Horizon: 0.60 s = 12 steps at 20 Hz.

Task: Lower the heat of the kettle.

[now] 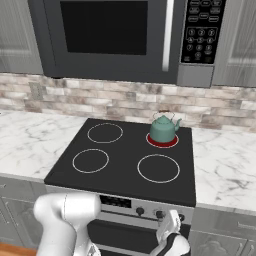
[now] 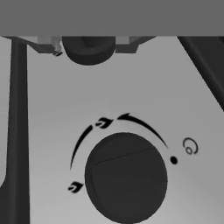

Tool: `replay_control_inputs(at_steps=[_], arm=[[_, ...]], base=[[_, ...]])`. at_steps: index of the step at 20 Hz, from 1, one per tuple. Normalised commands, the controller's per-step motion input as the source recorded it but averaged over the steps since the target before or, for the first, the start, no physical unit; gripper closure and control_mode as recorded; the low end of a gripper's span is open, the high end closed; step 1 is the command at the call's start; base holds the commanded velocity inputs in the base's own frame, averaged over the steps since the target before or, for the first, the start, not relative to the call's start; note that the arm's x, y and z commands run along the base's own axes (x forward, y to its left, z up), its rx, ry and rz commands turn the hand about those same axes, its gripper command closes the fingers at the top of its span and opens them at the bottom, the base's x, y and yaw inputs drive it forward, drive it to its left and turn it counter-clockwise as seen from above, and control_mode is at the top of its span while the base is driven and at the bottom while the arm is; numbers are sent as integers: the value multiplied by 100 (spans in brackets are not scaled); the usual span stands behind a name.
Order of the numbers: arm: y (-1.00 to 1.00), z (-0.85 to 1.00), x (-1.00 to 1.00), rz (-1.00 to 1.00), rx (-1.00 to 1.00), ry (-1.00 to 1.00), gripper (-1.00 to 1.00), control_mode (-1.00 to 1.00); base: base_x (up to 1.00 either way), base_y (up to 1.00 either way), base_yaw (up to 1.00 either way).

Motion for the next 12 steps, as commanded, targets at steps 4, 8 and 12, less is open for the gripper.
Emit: replay_control_inputs(at_steps=[4,8,12], arm=[[37,0,0,0,0,8,100,-100],[32,0,0,0,2,8,100,-100],[25,0,0,0,8,11,100,-100]], base=[[0,0,0],[0,0,0],[0,0,0]])
